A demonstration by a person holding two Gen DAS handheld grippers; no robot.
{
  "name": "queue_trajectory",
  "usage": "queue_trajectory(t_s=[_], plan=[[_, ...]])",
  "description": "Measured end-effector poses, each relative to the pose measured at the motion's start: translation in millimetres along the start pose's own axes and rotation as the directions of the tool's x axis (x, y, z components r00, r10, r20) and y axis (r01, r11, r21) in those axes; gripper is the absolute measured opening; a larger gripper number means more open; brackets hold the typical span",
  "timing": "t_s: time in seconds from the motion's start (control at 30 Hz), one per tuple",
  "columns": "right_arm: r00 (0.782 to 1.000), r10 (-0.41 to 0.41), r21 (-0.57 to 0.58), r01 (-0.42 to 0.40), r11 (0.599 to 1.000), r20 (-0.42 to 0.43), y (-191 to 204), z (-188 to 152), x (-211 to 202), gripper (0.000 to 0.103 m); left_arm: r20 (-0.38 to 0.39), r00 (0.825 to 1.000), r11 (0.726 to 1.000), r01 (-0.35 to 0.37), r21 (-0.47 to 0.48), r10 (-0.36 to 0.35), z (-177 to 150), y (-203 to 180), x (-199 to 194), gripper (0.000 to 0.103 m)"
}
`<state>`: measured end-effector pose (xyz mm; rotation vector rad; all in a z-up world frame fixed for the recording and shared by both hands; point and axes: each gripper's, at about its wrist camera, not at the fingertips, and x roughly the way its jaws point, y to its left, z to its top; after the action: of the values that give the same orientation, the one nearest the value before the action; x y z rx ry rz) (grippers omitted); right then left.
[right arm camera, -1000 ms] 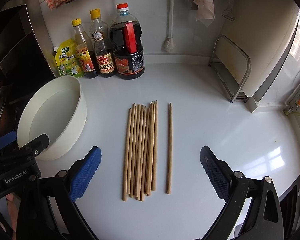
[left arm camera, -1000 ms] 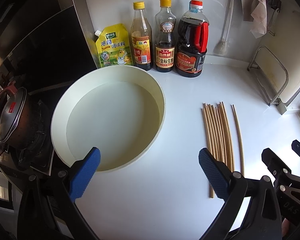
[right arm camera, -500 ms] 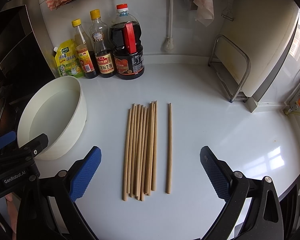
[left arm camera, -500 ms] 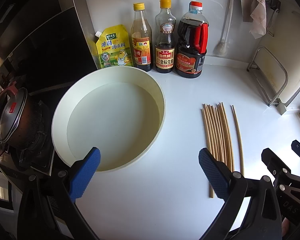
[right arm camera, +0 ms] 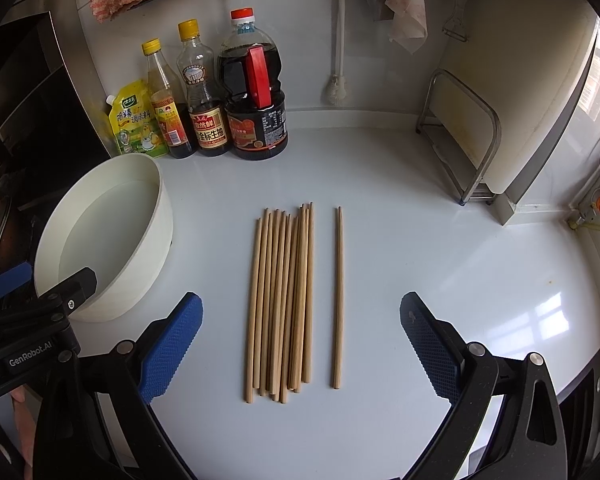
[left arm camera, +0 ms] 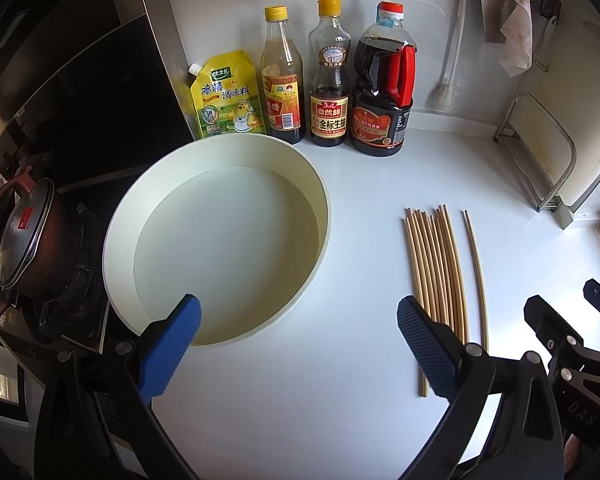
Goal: Organize utensils
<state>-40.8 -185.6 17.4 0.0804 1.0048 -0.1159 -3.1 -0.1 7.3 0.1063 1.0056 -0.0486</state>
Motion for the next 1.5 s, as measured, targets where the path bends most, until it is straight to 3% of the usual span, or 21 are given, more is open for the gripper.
queue_trajectory(t_s=[0.63,0.87,1.07,1.5], plan=[[1.0,0.002,0.002,-0.002,1.0,-0.009,-3.6,0.1,2.2,0.095,-0.004,1.0,1.0,0.004,0.005,-0.004,0.2,-3.0,2.1,0.097],[0.999,0.038,0.103,-0.036,0.994,-0.025,-43.1,-8.1,11.9,0.095,0.006,0.999,0.998,0.054,0.027,-0.054,-3.7,-24.8,12.9,0.097],[0.997,0.053,0.099,-0.047,0.994,-0.055,-76.4,-22.6,34.7,0.095,-0.024,0.994,0.993,0.107,0.045,-0.106,-12.8,-52.3,37.7,0.097],[0.993,0.052,0.024,-0.05,0.998,-0.109,-94.4,-22.0,112.4,0.095,-0.104,0.99,0.995,0.094,-0.014,-0.095,-31.2,-86.2,106.3,0.097]])
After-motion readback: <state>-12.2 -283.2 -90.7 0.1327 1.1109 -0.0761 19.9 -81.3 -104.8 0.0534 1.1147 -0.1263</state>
